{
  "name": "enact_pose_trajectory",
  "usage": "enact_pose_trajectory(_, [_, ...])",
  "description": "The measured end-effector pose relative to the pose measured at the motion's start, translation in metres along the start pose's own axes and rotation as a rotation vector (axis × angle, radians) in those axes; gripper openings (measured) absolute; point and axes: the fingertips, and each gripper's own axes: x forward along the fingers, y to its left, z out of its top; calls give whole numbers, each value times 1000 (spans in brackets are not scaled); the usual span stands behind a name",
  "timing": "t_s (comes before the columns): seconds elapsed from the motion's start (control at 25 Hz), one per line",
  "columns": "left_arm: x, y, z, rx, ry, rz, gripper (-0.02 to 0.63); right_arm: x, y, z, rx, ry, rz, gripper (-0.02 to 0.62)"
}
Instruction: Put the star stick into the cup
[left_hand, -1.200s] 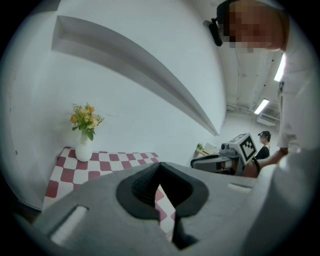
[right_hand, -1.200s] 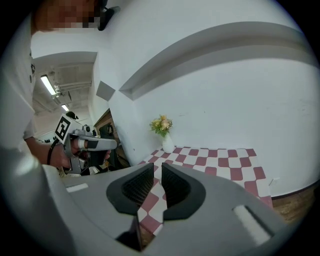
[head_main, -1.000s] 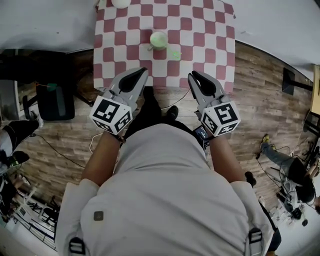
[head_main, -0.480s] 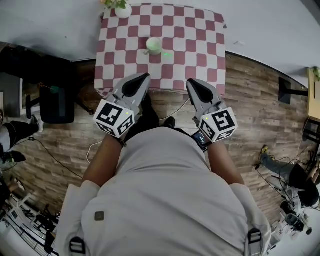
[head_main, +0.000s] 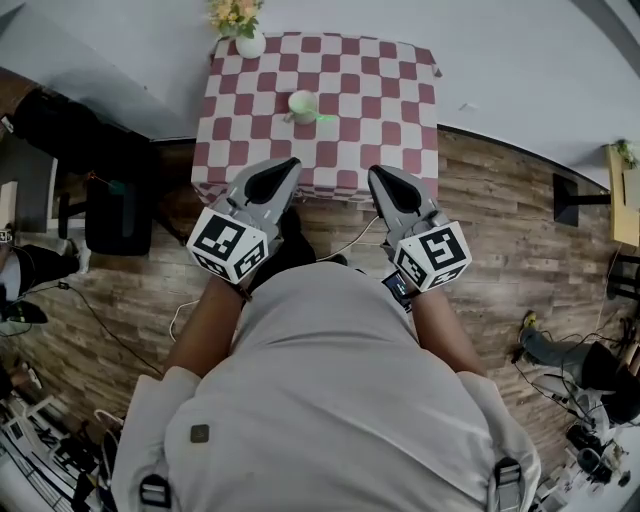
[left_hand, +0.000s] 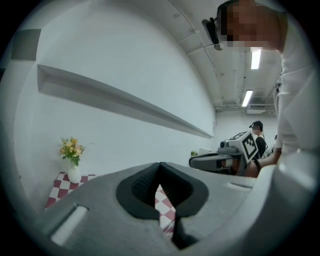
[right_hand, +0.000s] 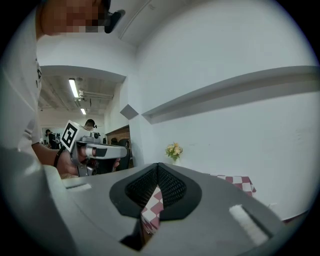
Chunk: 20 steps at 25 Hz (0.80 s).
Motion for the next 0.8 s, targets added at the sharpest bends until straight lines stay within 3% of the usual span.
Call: enact_pose_trajectory(0.8, [-46, -40, 0, 13, -17, 137, 3, -34, 24, -2, 6, -16, 112, 9])
